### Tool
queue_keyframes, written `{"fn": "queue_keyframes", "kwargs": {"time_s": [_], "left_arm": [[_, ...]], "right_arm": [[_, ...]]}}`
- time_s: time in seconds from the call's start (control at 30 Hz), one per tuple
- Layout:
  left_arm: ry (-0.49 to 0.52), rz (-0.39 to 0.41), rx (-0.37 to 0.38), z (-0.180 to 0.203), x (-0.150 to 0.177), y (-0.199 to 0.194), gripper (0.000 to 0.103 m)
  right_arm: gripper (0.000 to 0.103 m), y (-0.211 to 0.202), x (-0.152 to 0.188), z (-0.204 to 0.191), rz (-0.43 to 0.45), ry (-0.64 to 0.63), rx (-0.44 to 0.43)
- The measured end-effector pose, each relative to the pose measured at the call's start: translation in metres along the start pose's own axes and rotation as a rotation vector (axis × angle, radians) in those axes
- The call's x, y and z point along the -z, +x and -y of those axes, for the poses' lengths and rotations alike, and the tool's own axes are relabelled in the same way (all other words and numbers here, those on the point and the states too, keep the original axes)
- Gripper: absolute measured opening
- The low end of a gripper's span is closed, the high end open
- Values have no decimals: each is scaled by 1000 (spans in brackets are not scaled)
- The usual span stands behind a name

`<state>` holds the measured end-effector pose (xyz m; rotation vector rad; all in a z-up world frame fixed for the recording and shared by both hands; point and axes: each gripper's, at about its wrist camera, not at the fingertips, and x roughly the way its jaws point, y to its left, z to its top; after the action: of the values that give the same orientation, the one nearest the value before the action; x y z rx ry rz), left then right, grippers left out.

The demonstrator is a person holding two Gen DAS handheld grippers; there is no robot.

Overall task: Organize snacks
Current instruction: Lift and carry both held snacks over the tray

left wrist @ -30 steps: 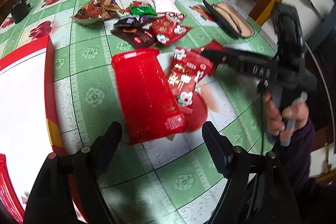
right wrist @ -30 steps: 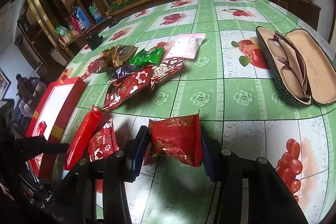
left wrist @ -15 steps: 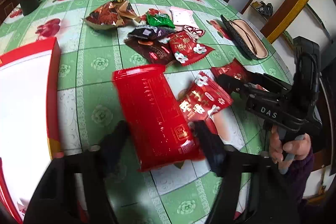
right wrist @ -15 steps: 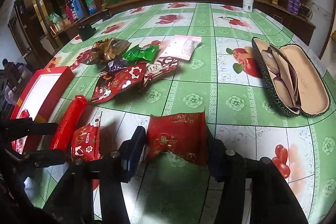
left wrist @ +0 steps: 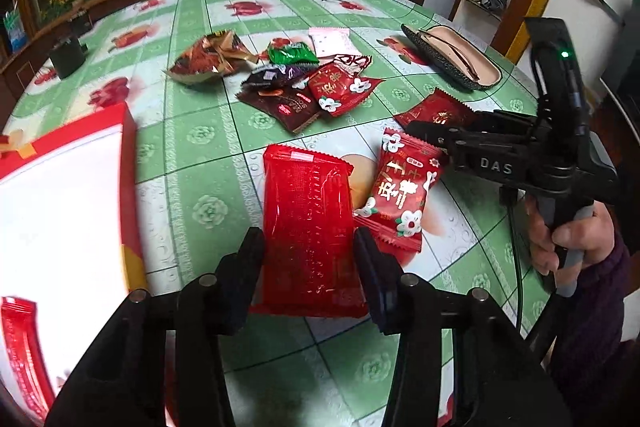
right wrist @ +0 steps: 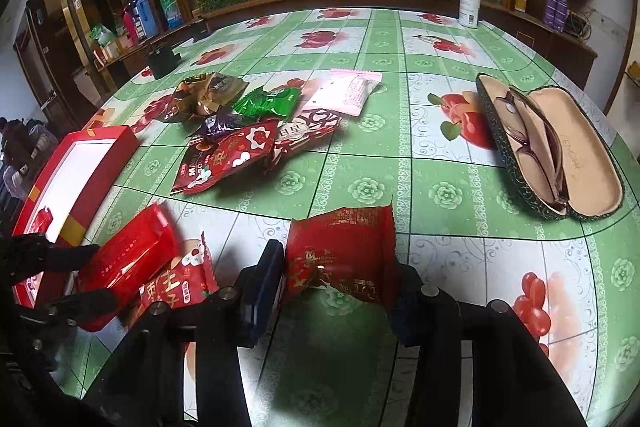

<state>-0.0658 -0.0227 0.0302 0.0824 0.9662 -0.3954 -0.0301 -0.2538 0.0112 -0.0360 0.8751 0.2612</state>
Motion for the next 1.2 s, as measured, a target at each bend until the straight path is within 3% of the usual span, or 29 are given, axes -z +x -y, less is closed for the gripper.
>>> {"fn": "queue_keyframes", "kwargs": {"time_s": [0.03, 0.17, 0.33, 0.4, 0.43, 0.47, 0.57, 0.77, 0.83, 0.87, 0.9, 1.2], "left_arm": [[6, -2, -8, 0, 1, -1, 36], [36, -18, -28, 5, 5, 2, 36], [-15, -30, 10, 4, 3, 1, 38], [-14, -29, 15, 7, 3, -1, 53], [-7, -28, -1, 9, 3, -1, 69], [2, -26, -18, 12, 2, 0, 77], [9, -43, -10, 18, 0, 7, 77], [16, -70, -85, 13, 4, 24, 75], [38, -55, -90, 14, 4, 24, 61], [46, -47, -87, 15, 4, 23, 48], [49, -45, -88, 16, 4, 22, 46], [70, 20, -84, 19, 7, 2, 44]], "right_arm": [[45, -1, 2, -2, 2, -4, 23], [45, -8, 9, -2, -8, 10, 48], [46, -11, 10, 6, -14, 48, 31], [46, -10, 10, 5, -8, 47, 25], [47, -9, 10, 4, -5, 45, 23], [47, -9, 9, 4, -3, 41, 22], [48, -8, 8, 4, 1, 39, 12], [49, -8, 8, 4, 3, 37, 5], [49, -8, 8, 3, 3, 35, 4], [49, -8, 8, 3, 4, 35, 3], [49, -7, 7, 3, 4, 35, 3], [45, -11, 7, 6, 20, 60, 27]]}}
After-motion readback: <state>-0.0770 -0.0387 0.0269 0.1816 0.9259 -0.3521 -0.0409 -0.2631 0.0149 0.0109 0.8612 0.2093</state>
